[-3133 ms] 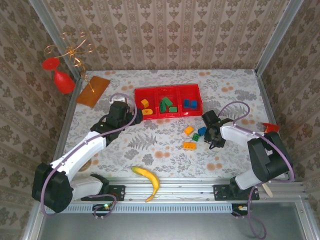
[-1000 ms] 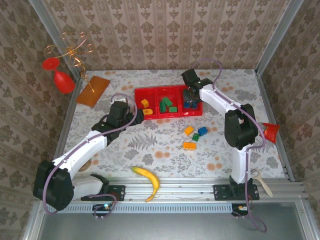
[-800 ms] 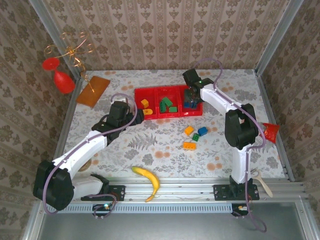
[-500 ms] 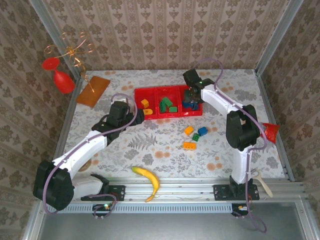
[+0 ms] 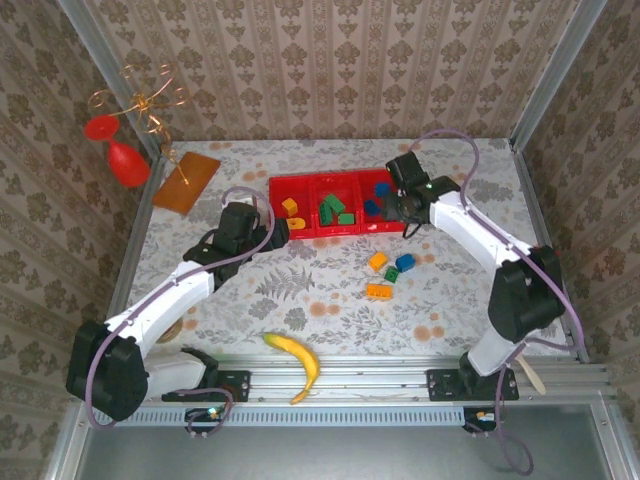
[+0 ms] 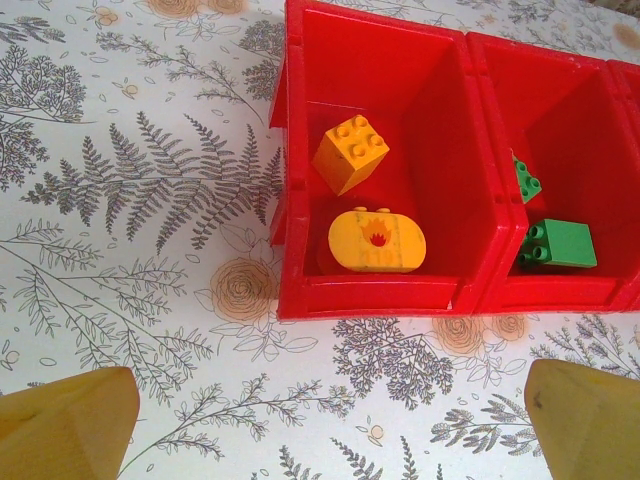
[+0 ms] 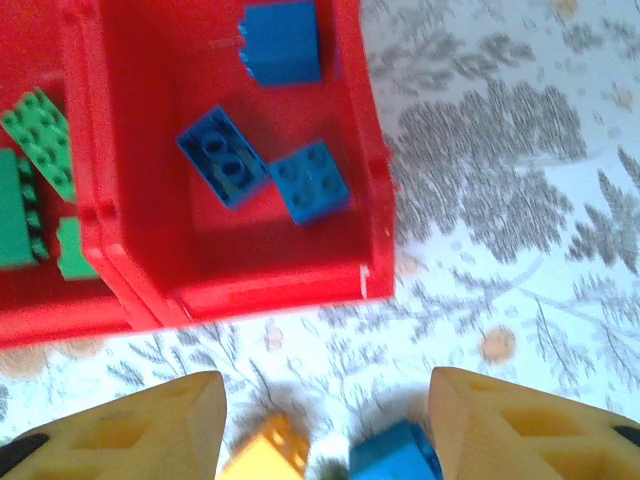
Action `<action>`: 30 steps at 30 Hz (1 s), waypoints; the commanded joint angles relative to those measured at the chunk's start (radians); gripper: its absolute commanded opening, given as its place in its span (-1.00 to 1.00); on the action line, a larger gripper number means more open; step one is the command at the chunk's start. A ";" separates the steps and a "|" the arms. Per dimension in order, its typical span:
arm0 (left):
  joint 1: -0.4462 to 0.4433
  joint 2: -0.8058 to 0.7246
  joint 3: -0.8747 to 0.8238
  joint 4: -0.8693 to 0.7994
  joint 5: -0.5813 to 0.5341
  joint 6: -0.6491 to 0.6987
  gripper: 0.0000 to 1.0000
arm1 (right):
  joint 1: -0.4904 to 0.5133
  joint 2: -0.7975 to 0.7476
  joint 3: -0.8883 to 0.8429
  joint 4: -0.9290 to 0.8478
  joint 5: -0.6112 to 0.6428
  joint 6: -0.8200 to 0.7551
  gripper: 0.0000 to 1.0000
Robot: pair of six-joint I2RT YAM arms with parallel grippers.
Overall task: Sort the legos into containers by color
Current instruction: Place the lego in the container, then pick up the lego from the center of the table.
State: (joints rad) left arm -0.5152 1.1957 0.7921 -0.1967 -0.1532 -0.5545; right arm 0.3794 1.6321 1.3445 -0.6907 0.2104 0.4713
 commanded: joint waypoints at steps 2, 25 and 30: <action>0.006 -0.017 0.001 -0.003 -0.003 -0.005 1.00 | 0.032 -0.107 -0.116 -0.040 0.046 0.103 0.20; 0.009 0.005 -0.002 0.016 0.007 -0.006 1.00 | 0.173 -0.318 -0.473 -0.068 0.027 0.394 0.67; 0.009 0.005 -0.002 0.013 0.006 -0.005 1.00 | 0.173 -0.262 -0.474 -0.024 0.005 0.401 0.61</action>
State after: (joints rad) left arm -0.5152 1.1961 0.7921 -0.1928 -0.1528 -0.5545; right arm 0.5472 1.3399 0.8814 -0.7448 0.2272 0.8421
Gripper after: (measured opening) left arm 0.999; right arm 0.811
